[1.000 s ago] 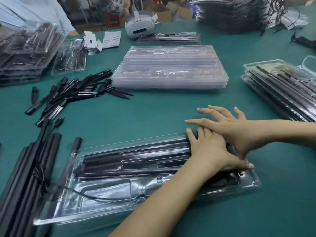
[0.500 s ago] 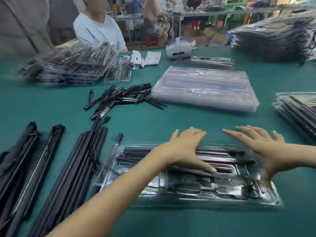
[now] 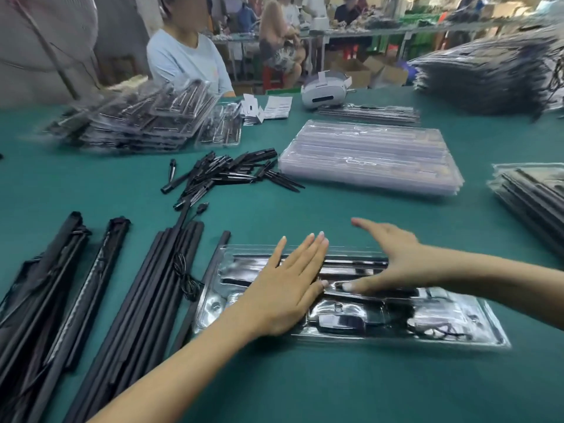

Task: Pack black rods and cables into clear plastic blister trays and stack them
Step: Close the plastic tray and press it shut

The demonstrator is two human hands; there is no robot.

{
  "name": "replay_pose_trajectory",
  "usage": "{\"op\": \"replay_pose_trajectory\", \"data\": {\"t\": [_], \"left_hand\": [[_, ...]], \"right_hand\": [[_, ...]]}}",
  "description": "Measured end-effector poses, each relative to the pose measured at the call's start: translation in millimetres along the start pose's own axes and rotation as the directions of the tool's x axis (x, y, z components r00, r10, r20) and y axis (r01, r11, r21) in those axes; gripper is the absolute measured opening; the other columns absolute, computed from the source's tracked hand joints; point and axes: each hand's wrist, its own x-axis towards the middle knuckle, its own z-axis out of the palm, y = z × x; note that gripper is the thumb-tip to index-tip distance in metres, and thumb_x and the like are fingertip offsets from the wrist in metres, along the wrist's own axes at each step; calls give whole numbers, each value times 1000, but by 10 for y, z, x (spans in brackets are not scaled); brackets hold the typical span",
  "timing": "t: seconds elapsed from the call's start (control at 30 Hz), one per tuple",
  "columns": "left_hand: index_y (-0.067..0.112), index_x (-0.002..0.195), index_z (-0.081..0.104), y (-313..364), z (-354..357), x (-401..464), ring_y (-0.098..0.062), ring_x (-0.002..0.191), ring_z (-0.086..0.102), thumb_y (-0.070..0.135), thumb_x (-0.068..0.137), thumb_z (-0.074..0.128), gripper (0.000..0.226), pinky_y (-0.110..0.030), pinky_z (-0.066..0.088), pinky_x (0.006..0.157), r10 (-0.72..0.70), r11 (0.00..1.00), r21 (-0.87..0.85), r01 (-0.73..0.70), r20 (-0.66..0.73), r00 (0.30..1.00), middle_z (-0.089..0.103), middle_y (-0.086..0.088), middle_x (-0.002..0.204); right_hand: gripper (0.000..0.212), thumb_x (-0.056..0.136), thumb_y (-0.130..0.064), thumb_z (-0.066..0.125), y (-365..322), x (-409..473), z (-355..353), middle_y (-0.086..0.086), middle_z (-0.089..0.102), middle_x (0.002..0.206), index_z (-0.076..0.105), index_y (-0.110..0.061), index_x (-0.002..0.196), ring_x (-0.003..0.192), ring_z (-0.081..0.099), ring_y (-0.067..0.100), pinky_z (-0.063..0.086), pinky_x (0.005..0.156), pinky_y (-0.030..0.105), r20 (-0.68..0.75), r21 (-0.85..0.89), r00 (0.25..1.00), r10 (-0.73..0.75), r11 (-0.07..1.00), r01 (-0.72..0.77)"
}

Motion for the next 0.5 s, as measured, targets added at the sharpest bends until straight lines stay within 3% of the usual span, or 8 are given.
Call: {"op": "replay_pose_trajectory", "data": {"t": [0.07,0.17,0.5], "left_hand": [[21,150,-17,17,-9,-1,-1,139,-29,42,102,10,58,-37,-20,115,-2,1000,8,2,14,1000,-27,8,155],[20,151,-13,27,-9,2,-2,140,-26,43,102,9,59,-37,-19,116,-11,1000,6,10,18,1000,-24,7,156],[22,151,-13,9,5,12,-1,140,-25,46,101,11,60,-39,-18,116,3,1000,-22,-3,12,1000,-21,10,157]], "right_hand": [[128,51,-78,68,-117,47,209,7,-3,159,-8,-43,148,147,-7,26,10,117,53,102,-56,992,78,996,-73],[128,51,-79,70,-118,92,281,1,-14,159,-12,-50,145,146,-18,22,3,111,68,104,-133,984,147,982,-133],[130,45,-82,70,-83,157,297,-7,-3,158,-7,-49,145,146,-5,18,5,110,65,61,-127,982,178,977,-169]]}}
